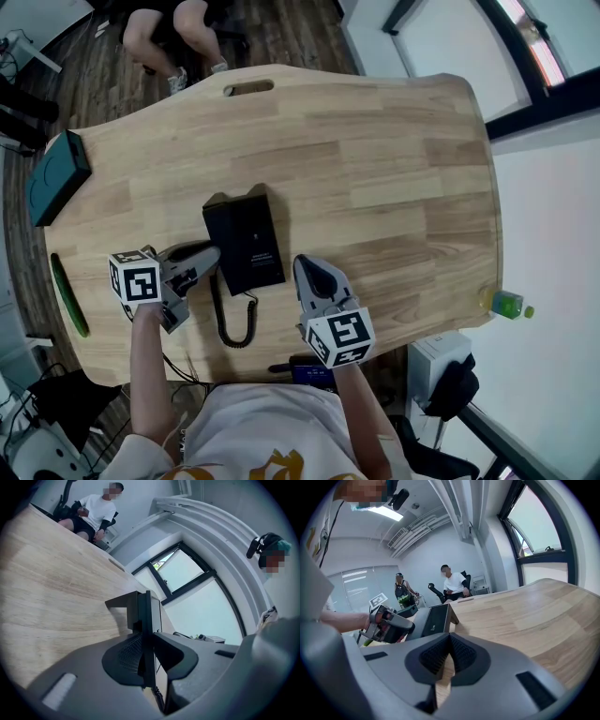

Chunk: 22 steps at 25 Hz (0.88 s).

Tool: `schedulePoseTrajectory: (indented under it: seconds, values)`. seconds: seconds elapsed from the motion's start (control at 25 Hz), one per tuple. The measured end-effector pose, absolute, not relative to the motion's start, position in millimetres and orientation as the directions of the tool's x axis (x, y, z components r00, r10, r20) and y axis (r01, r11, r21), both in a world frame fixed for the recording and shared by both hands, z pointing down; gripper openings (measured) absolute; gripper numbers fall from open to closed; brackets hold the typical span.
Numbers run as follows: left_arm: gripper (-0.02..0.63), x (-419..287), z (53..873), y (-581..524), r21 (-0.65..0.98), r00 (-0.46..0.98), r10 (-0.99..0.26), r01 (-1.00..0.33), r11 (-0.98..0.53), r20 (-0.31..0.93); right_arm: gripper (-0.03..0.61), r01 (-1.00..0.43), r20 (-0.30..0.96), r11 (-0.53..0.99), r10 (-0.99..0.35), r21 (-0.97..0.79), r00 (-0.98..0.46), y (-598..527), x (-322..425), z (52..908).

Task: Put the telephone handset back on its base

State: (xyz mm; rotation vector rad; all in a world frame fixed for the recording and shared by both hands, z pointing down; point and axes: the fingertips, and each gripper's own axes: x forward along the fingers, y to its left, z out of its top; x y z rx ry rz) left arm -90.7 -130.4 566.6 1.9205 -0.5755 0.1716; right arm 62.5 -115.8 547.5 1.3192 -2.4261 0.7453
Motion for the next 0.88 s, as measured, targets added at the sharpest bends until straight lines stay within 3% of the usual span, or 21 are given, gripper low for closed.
schedulePoseTrajectory:
  seconds: [0.52,0.88]
  values:
    - [0.068,-89.0,562.7,-135.1,0.893,0.921,-0.283,-0.347,-0.287,0.267,0.003,-0.834,0.476,0.453,-0.686,-0.313,-0.551,-112.4,63.0,549.7]
    - [0.069,-94.4,570.8,-138.3,0.864,0.9,-0.301,-0.404,-0.3,0.316,0.003,-0.836,0.478,0.451,-0.686,-0.313,-0.549,-115.1,64.9,551.4]
